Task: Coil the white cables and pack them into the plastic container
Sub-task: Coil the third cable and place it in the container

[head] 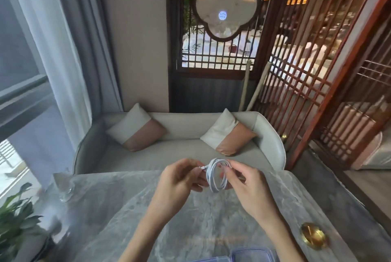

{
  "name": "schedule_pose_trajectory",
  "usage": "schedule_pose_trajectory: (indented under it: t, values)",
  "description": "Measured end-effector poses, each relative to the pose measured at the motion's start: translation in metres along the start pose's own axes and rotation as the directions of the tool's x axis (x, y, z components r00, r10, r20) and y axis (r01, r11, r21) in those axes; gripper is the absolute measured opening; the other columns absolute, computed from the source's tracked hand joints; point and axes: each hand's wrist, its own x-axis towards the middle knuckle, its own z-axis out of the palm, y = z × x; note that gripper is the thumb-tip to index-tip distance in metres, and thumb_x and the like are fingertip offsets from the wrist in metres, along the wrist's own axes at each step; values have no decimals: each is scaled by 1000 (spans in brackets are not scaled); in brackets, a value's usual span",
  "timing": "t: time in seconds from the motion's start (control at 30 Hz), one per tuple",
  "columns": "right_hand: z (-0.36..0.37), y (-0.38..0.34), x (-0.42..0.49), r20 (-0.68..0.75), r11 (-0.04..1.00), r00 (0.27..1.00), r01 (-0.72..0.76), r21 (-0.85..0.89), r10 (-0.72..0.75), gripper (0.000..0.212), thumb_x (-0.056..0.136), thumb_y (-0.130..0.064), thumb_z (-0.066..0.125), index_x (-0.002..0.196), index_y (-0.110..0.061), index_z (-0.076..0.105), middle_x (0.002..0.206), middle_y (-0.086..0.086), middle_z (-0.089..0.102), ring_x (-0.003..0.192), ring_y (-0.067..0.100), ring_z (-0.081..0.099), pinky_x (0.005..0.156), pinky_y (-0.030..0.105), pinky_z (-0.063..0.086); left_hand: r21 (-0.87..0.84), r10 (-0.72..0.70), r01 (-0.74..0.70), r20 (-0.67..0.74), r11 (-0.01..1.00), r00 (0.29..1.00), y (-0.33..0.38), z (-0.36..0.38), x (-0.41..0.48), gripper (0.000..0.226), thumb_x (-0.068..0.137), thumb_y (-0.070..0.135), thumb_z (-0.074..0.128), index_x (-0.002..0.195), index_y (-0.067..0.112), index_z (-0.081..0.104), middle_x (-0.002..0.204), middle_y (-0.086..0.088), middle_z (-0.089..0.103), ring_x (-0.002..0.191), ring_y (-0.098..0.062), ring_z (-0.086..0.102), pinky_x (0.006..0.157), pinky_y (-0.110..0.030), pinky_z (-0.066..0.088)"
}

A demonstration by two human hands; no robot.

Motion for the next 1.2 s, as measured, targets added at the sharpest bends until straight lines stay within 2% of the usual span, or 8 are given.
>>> schedule_pose_trajectory:
  t: [0.13, 0.23, 0.5, 0.6, 0.73, 0.97, 1.13, 1.2]
  values:
    - [-18, 19, 7, -73, 923, 980, 146, -357, -184, 21, 91, -9, 67, 110, -12, 75, 103, 2, 77, 91, 20, 73, 79, 26, 52, -127, -122, 112, -69, 986, 990, 5, 34, -4, 11, 95, -4, 53, 90, -1, 61, 82, -20, 75, 68, -28, 74, 58, -33, 58]
    - [-31, 31, 5, -51, 886, 964, 218, -410, -260, 23, 87, -4, 70, 108, -10, 75, 101, 6, 77, 87, 24, 73, 74, 24, 47, -204, -193, 170, -100, 964, 976, 6, 57, -7, 4, 94, -2, 57, 92, -3, 60, 92, -27, 73, 74, -33, 73, 63, -35, 60]
    - [-66, 71, -4, 145, 860, 952, 306, -410, -270, 21, 93, -15, 61, 112, -19, 70, 101, -4, 72, 89, 17, 69, 74, 23, 48, 162, -61, 106, -261, 981, 963, 3, 100, -5, 13, 91, -14, 49, 85, -7, 58, 68, -22, 69, 56, -29, 65, 54, -33, 48]
    - [-75, 77, -4, 146, 788, 955, 296, -540, -259, 24, 89, -16, 67, 112, -25, 66, 99, -8, 70, 88, 15, 69, 64, 24, 52, 25, -133, 142, -215, 990, 967, 6, 113, -6, 11, 94, -5, 51, 86, -5, 58, 69, -20, 72, 57, -32, 69, 51, -30, 54]
    - [-85, 79, -1, 126, 793, 965, 262, -551, -231, 40, 82, -6, 70, 117, -24, 61, 105, -6, 67, 93, 17, 66, 70, 25, 51, -216, -250, 232, -64, 949, 966, 8, 143, -17, 10, 95, 0, 49, 88, -1, 56, 85, -24, 75, 76, -39, 74, 59, -33, 61]
    - [-99, 72, -8, 9, 848, 964, 238, -474, -266, 27, 96, -13, 56, 122, -15, 63, 111, 3, 69, 99, 24, 66, 78, 35, 55, 148, 28, -20, -47, 989, 998, 1, 151, -1, 18, 84, 6, 72, 78, 3, 56, 64, -11, 59, 58, -16, 51, 53, -20, 41]
    - [-101, 65, -15, -27, 920, 965, 240, -309, -260, 23, 97, -18, 55, 116, -20, 67, 107, -4, 71, 96, 13, 67, 81, 26, 52, 195, 62, -80, 97, 978, 993, -7, 145, 0, 13, 87, 15, 73, 98, 15, 67, 84, -2, 70, 72, -11, 65, 62, -22, 51]
    - [-98, 61, -18, -9, 921, 960, 266, -283, -280, 20, 98, -22, 53, 113, -23, 66, 103, -5, 71, 92, 11, 66, 79, 25, 51, 293, 132, -154, 93, 943, 987, -9, 142, 1, 7, 88, 12, 66, 89, 18, 70, 70, 2, 67, 62, -7, 58, 55, -25, 47]
